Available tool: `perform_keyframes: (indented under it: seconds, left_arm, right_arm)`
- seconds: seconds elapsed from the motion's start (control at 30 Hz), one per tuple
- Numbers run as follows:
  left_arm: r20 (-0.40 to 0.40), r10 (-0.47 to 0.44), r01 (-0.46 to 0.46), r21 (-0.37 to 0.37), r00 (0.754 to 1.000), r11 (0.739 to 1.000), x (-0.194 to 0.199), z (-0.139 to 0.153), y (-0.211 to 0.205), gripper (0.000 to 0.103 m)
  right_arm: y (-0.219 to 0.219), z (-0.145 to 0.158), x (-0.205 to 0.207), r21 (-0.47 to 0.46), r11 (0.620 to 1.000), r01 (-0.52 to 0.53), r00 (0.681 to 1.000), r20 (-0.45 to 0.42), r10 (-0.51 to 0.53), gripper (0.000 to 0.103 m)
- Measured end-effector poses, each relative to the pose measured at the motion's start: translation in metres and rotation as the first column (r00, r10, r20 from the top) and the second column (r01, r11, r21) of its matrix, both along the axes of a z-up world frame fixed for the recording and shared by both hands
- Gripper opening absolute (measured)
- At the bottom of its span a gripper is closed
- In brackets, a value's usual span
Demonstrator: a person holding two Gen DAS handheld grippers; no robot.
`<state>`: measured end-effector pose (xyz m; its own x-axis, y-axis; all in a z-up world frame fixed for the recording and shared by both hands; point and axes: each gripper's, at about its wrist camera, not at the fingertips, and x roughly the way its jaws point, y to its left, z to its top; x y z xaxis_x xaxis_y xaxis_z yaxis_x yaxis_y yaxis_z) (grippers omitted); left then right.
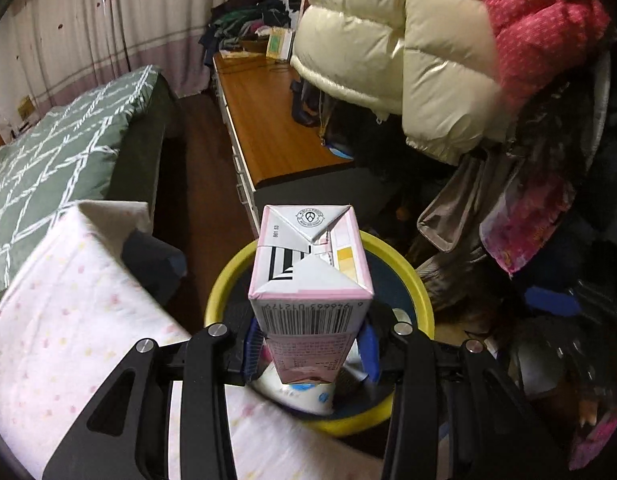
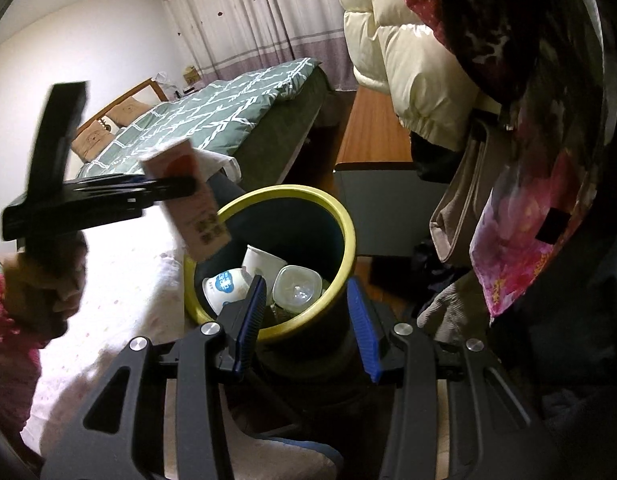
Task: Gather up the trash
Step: 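Carry the pink carton over the bin and open the left gripper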
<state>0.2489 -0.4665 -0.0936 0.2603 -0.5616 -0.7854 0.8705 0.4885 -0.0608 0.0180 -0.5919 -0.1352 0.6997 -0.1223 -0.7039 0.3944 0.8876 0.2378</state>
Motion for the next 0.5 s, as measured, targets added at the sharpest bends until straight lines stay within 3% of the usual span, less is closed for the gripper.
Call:
perform_keyframes:
  seconds: [0.1,0.17,0.23,0.3,0.43,0.5]
  left_arm:
    - [-0.009,0.007,-0.007,0.012,1.000,1.000,0.001,-0.013,-0.014,0.041]
    - [-0.008,0.013,-0.013,0.021,1.000,1.000,0.002,-0.019,-0.020,0.050]
    - [-0.010,0.019,-0.019,0.019,1.000,1.000,0.001,-0.022,-0.025,0.069]
    - [-0.017,0.031,-0.031,0.008,0.999,0.999,0.001,-0.022,-0.024,0.071]
    - [-0.038,0.068,-0.069,-0.028,0.997,0.997,-0.005,-0.004,0.004,0.073]
    - [-0.031,0.104,-0.106,-0.062,0.994,0.992,-0.011,0.012,0.031,0.083]
  right_arm:
    - [0.000,-0.002,-0.001,0.002,1.000,0.001,1.000,-0.009,-0.001,0.041]
    - [0.000,-0.004,-0.002,0.003,1.000,0.002,1.000,-0.012,-0.002,0.041]
    - [0.001,-0.003,-0.004,0.001,1.000,0.003,1.000,-0.015,-0.003,0.041]
    - [0.002,-0.003,-0.004,0.004,1.000,0.003,1.000,-0.015,-0.003,0.041]
    - [0.010,0.002,-0.008,-0.002,1.000,-0.008,1.000,-0.008,0.008,0.041]
    - [0.016,0.004,-0.008,-0.006,1.000,-0.024,1.000,-0.005,0.024,0.041]
